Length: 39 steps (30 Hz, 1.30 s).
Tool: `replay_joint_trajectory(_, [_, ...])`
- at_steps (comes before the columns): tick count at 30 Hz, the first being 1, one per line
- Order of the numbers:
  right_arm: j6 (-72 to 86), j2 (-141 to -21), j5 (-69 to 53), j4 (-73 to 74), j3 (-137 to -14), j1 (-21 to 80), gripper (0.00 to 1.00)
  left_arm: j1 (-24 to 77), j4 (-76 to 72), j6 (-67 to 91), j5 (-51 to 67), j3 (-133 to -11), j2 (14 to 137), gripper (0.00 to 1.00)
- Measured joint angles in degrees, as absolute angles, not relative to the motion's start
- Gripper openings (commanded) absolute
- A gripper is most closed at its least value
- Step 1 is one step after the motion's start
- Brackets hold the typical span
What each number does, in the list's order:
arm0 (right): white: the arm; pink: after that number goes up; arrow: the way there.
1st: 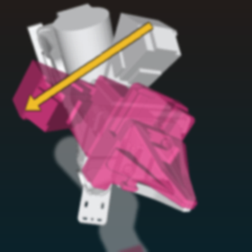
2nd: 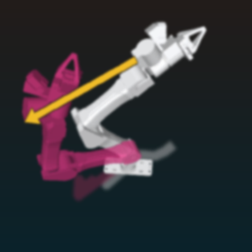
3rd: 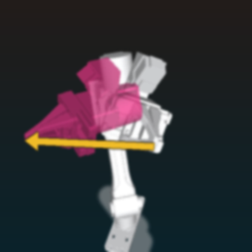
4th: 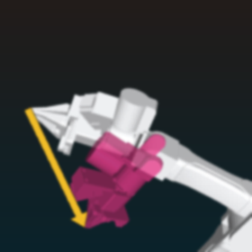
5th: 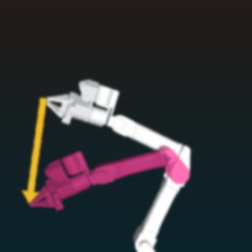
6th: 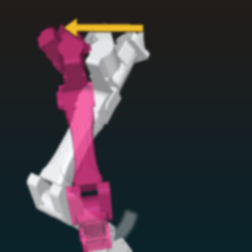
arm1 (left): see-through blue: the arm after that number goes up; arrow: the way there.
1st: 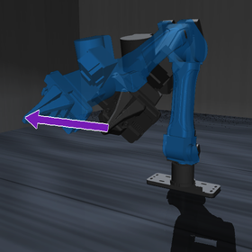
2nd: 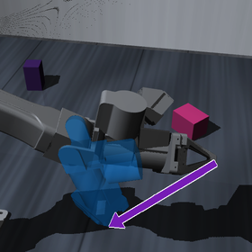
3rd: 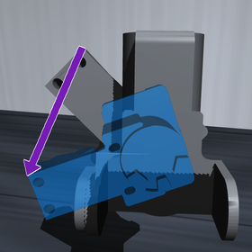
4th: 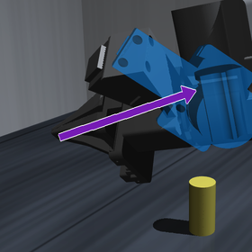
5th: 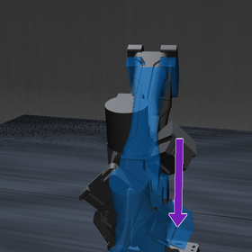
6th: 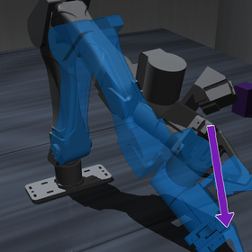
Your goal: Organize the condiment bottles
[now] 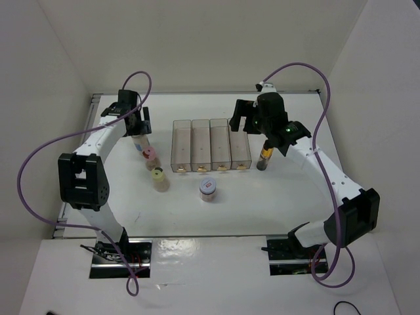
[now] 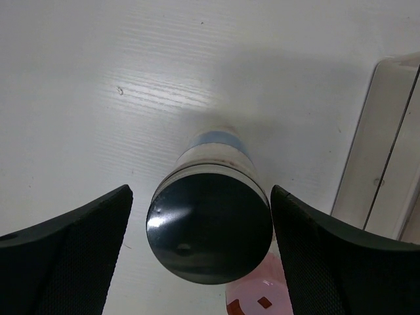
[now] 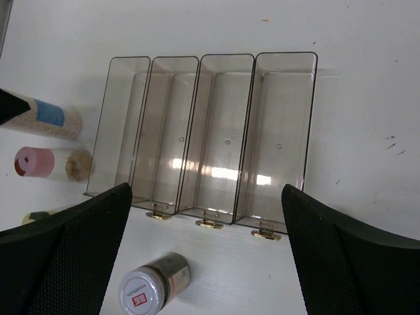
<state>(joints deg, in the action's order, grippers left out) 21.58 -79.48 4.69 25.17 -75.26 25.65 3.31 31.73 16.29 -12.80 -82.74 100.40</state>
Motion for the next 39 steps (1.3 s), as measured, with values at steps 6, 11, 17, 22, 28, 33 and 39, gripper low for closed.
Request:
replay_joint_trajectory(6, [21.6,-79.7,4.9,25.1,-75.3,25.6,0.99,3.3,31.7,16.2,-12.8,-82.7,100.9,0.81])
replay_joint_trajectory(11, [21.6,-79.7,5.1,25.2,-75.2,25.6,0.99,3.3,31.6,16.3,-12.3,-82.7,101.2,0.72])
replay_joint_trajectory(17, [21.6,-79.7,5.7,25.3,-75.2,25.6,0.99,3.5,31.5,16.2,-11.6,-82.7,101.2,0.64])
replay_joint_trajectory(22, [21.6,-79.7,6.4,25.3,-75.2,25.6,0.99,3.5,31.7,16.2,-11.2,-82.9,101.2,0.58])
replay_joint_trajectory(28, [21.6,-79.7,6.7,25.4,-75.2,25.6,0.99,3.5,34.6,16.2,-10.6,-84.8,101.3,0.53])
replay_joint_trajectory(33, [21.6,-79.7,6.7,25.4,-75.2,25.6,0.99,3.5,36.8,16.2,-10.2,-89.1,101.2,0.51])
replay_joint_trajectory(39, [21.6,-79.6,7.1,25.5,-75.2,25.6,0.99,4.4,41.3,15.2,-9.1,-96.6,101.2,0.49])
